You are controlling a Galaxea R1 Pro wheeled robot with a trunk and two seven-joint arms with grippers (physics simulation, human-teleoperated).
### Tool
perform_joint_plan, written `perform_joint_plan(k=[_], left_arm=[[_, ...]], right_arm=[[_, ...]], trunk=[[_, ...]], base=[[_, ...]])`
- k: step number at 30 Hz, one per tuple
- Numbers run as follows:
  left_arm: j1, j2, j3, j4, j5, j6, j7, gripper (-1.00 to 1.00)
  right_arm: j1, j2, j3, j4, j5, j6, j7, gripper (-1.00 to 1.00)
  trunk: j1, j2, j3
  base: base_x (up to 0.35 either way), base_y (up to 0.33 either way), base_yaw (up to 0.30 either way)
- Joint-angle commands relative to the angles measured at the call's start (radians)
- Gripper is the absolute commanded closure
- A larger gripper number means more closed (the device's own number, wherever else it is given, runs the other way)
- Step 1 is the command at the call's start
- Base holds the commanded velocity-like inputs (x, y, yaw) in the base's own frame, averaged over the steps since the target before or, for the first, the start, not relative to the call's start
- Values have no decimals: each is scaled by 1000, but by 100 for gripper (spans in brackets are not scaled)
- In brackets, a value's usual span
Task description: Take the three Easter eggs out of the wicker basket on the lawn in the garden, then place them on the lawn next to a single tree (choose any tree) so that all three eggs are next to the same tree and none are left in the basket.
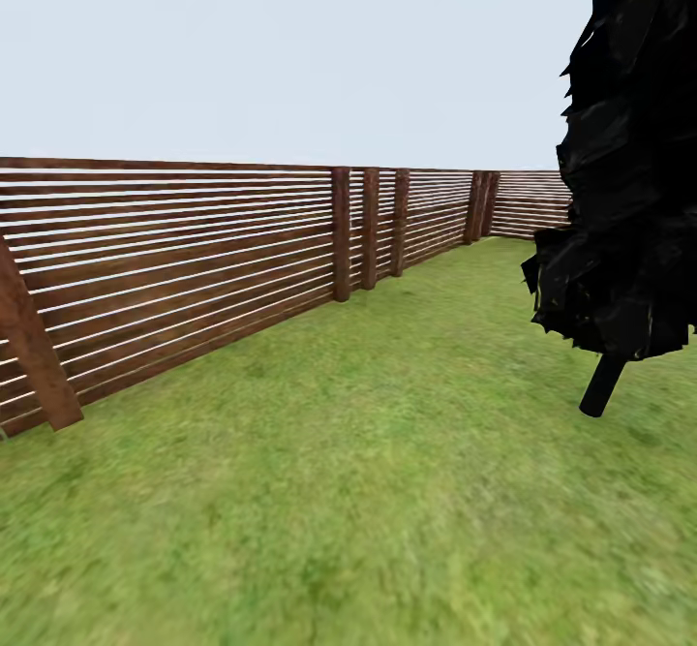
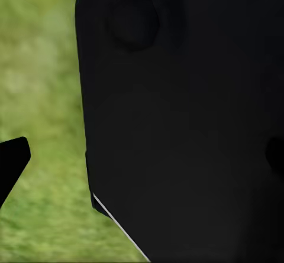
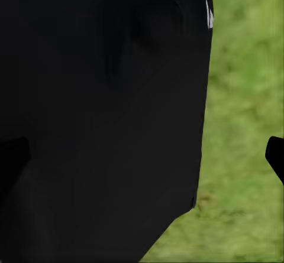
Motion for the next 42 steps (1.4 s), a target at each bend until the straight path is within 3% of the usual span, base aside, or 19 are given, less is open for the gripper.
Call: perform_joint_plan(k=[1, 17, 42], left_arm=[[-6, 6, -6, -3, -1, -6, -4, -100], [-8, 11, 8, -2, 5, 4, 1, -100], [-8, 13, 12, -2, 6, 4, 5, -100]], right_arm=[[1, 6, -3, -6, -3, -6, 6, -100], [1, -4, -3, -5, -3, -5, 12, -100], [1, -8, -6, 15, -4, -8, 12, -100]], trunk=[[0, 0, 0], [0, 0, 0], [0, 0, -9]], base=[[14, 0, 0], [5, 0, -24], [0, 0, -269]])
